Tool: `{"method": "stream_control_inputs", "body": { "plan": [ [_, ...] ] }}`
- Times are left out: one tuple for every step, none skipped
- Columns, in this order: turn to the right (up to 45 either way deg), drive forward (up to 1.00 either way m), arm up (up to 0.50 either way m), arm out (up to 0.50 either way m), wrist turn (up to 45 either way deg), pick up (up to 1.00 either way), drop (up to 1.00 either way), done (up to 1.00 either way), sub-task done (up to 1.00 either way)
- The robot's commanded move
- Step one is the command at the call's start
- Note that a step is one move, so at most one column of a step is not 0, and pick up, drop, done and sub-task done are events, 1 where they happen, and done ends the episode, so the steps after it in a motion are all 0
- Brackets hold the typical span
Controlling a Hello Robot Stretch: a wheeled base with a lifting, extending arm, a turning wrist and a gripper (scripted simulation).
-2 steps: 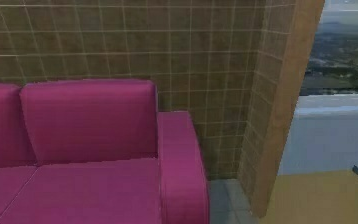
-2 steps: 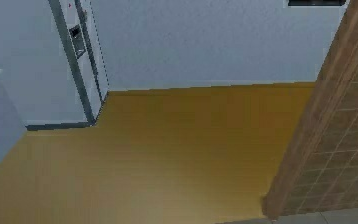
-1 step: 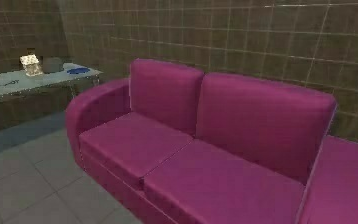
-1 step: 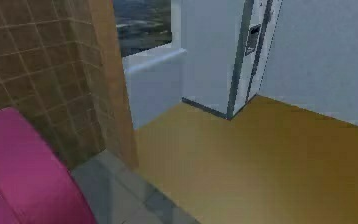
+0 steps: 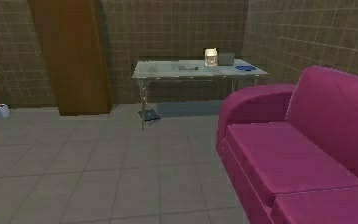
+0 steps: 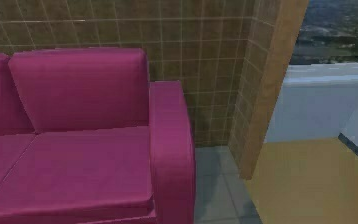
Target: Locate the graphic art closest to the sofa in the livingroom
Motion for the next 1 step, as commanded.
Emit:
{"method": "stream_control_inputs", "body": {
  "plan": [
    [-3.0,0.0,0.0,0.0,0.0,0.0,0.0,0.0,0.0]
  ]
}}
